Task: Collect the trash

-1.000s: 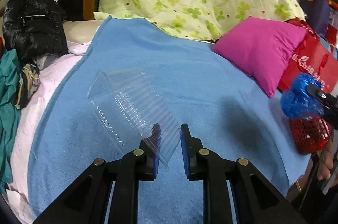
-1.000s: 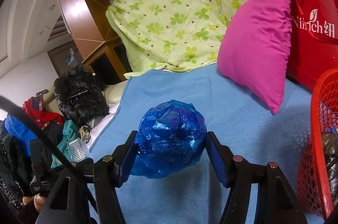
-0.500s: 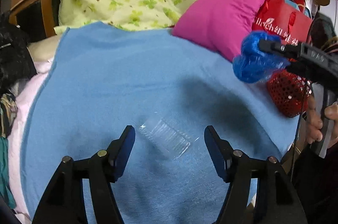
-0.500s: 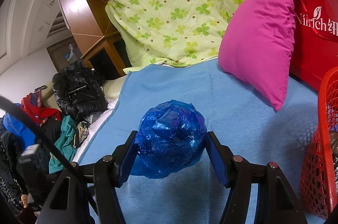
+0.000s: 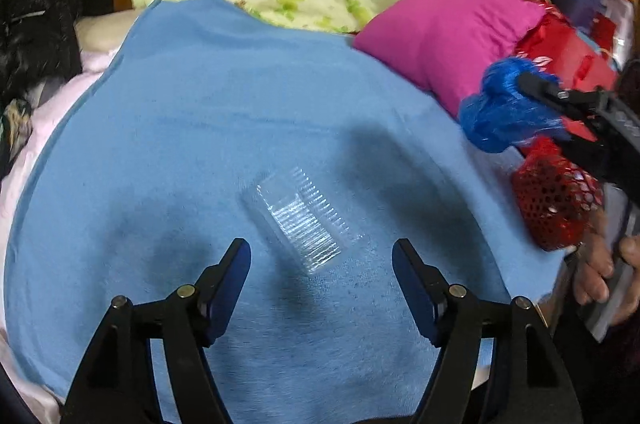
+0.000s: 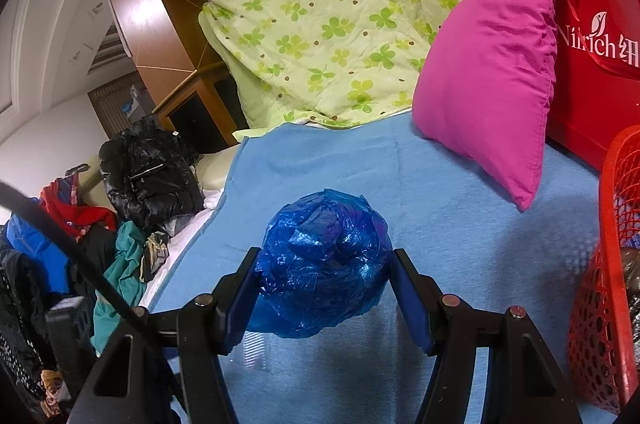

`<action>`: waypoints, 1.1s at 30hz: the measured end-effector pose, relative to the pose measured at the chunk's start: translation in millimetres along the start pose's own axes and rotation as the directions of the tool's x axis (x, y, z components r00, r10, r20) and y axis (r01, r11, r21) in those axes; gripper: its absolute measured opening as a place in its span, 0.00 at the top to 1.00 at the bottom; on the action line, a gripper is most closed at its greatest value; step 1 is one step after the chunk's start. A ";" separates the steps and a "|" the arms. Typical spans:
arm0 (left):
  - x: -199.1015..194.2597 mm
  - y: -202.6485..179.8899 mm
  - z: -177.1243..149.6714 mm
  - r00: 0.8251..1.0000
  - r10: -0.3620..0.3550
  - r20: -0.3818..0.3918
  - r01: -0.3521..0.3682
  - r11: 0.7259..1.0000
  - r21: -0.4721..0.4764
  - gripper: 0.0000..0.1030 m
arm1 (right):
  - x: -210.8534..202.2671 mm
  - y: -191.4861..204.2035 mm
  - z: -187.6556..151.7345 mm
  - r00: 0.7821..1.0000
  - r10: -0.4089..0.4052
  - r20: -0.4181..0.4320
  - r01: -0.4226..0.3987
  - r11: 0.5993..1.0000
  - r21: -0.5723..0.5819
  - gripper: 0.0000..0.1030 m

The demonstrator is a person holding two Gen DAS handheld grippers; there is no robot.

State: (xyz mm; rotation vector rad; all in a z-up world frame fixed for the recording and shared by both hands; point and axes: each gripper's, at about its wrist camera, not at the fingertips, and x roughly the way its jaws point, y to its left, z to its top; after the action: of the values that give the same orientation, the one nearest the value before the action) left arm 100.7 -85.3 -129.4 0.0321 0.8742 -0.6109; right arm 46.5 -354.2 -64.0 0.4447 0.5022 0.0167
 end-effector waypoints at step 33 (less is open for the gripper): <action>-15.1 32.7 -6.2 0.997 0.070 -0.027 -0.072 0.994 -0.083 0.28 | 6.3 -2.6 -0.3 1.000 0.000 -0.006 0.000 1.000 0.006 0.35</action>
State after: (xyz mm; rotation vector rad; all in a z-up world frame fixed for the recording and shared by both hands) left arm 105.8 -49.1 -129.5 -0.0053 0.9180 -0.5078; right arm 51.7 -355.7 -68.2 0.4506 0.5086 0.0171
